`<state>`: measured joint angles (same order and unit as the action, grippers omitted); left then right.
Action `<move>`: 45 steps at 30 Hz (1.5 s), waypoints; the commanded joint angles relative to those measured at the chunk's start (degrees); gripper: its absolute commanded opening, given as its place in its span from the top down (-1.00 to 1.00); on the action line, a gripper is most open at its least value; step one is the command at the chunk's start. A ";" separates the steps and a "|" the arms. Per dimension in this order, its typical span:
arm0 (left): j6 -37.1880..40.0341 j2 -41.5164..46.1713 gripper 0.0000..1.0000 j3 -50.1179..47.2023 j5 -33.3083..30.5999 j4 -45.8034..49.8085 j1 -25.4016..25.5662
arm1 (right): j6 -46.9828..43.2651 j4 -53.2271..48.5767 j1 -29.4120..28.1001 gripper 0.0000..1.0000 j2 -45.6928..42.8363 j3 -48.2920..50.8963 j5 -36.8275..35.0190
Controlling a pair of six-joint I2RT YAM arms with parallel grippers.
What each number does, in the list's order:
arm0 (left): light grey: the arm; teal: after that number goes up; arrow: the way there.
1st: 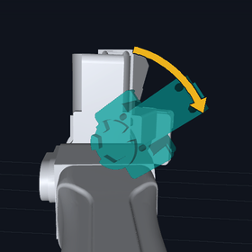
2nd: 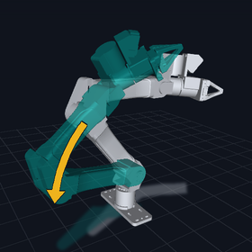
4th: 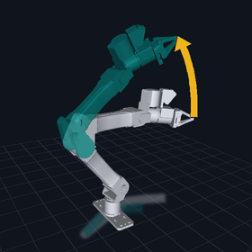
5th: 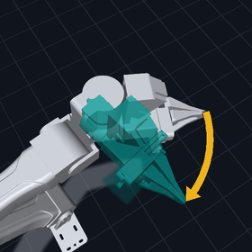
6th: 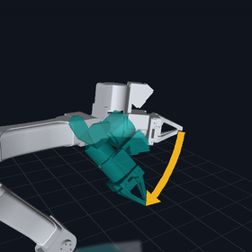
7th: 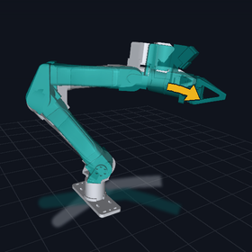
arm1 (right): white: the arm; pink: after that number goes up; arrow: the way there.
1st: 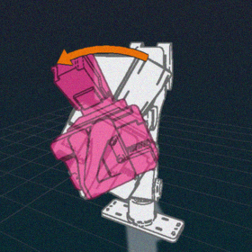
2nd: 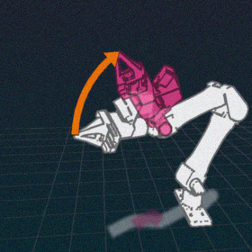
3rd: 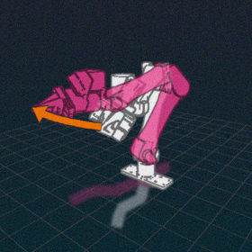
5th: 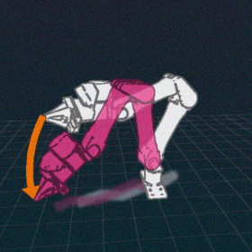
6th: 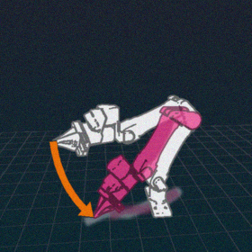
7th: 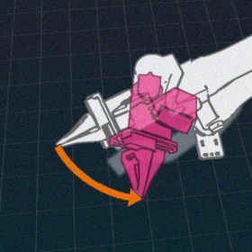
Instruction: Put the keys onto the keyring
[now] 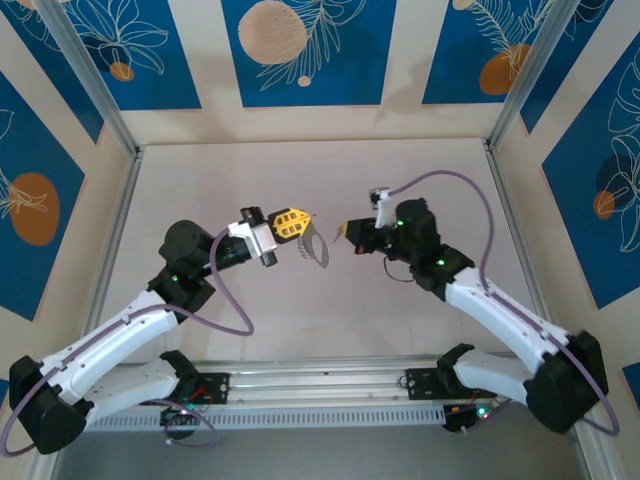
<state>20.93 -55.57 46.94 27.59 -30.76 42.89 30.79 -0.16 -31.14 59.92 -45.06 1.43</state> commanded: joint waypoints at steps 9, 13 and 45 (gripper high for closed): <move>0.01 -4.81 1.00 7.23 3.30 -0.26 1.79 | -2.65 9.73 5.01 1.00 -13.00 -1.24 9.94; 0.12 -6.15 1.00 8.24 3.28 0.22 2.76 | -2.82 15.09 4.95 1.00 -13.43 -1.18 12.09; 2.46 -8.85 1.00 8.68 -2.98 -0.38 5.03 | -6.87 21.28 -3.94 1.00 -15.36 -2.03 12.10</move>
<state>21.87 -64.01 53.98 25.36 -29.10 47.18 25.63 19.11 -34.37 45.43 -44.99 14.37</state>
